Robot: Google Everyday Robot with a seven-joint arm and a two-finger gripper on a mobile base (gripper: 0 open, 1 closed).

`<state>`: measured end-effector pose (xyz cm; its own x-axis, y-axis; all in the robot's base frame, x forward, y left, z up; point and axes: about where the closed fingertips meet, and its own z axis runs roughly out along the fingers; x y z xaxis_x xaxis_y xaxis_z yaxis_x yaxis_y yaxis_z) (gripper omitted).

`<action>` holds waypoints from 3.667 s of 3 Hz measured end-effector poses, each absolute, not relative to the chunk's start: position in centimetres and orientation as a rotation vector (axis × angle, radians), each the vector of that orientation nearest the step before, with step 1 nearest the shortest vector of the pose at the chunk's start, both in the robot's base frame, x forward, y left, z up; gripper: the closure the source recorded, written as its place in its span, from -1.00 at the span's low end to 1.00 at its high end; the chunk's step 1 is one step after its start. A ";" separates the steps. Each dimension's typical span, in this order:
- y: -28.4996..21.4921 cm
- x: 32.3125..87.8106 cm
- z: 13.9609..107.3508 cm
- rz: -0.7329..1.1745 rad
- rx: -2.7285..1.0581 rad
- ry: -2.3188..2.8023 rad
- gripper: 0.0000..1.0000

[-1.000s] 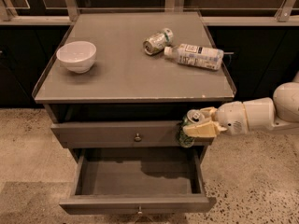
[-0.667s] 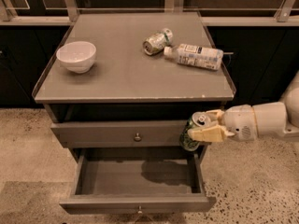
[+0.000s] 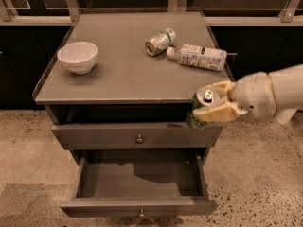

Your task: Pick green can from middle drawer and place on counter

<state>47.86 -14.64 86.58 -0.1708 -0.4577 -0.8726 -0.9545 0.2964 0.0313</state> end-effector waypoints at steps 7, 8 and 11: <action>0.6 63.4 93.4 1.100 -1.725 1.408 0.17; 0.6 63.4 93.4 1.100 -1.725 1.408 -0.33; 0.6 63.4 93.4 1.100 -1.725 1.408 -1.00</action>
Offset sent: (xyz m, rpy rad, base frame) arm 0.0798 0.0792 0.1200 -0.1222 -0.2448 0.3250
